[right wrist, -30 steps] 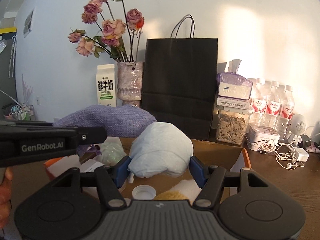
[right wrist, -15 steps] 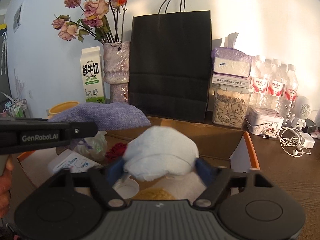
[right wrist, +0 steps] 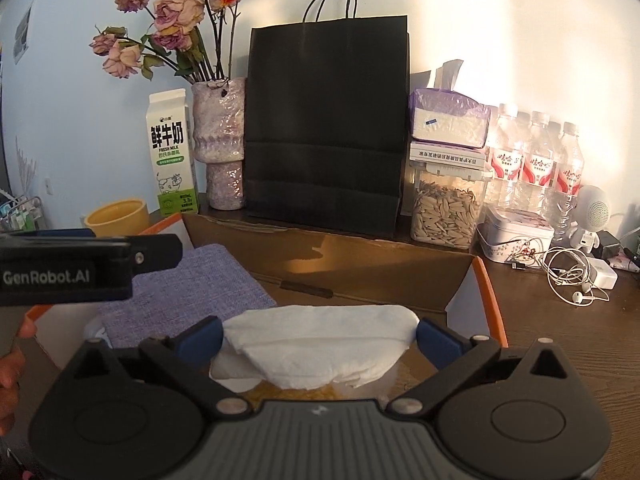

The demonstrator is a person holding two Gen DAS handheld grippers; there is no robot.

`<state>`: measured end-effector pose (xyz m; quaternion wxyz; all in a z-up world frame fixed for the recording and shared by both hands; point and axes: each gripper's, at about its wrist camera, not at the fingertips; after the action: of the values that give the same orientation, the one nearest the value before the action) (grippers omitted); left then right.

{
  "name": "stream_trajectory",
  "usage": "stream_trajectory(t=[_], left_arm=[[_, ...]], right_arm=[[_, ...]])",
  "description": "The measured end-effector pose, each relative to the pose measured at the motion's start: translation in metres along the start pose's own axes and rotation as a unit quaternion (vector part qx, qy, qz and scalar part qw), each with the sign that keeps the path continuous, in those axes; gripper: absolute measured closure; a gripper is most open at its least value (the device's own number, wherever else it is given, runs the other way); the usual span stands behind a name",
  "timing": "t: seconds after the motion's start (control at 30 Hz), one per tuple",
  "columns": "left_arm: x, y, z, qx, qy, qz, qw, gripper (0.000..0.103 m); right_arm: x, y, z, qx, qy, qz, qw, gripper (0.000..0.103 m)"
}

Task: Organize objects
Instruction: 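Carry the purple cloth into the box and open the left tool while the right tool carries the tissue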

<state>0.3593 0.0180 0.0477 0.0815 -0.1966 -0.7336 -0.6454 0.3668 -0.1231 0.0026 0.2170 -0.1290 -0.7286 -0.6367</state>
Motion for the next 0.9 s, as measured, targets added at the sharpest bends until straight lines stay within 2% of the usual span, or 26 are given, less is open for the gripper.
stream_trajectory(t=[0.5, 0.9], left_arm=[[0.014, 0.005, -0.006, -0.005, -0.008, -0.012, 0.9999, 0.000], [0.042, 0.003, -0.010, -0.010, -0.002, -0.013, 0.9999, 0.000]], right_arm=[[0.016, 0.004, 0.002, 0.004, 0.001, -0.018, 1.000, 0.000], [0.044, -0.001, 0.002, 0.006, -0.002, -0.024, 1.000, 0.000]])
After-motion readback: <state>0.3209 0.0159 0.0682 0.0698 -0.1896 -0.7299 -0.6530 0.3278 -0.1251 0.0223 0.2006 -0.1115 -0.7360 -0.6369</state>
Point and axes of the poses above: each gripper's, at about its wrist camera, not at the fingertips, and x roughly against the way its jaws point, z to its left, y to its top, and after that the axes turned 11 degrees about -y, right-handed
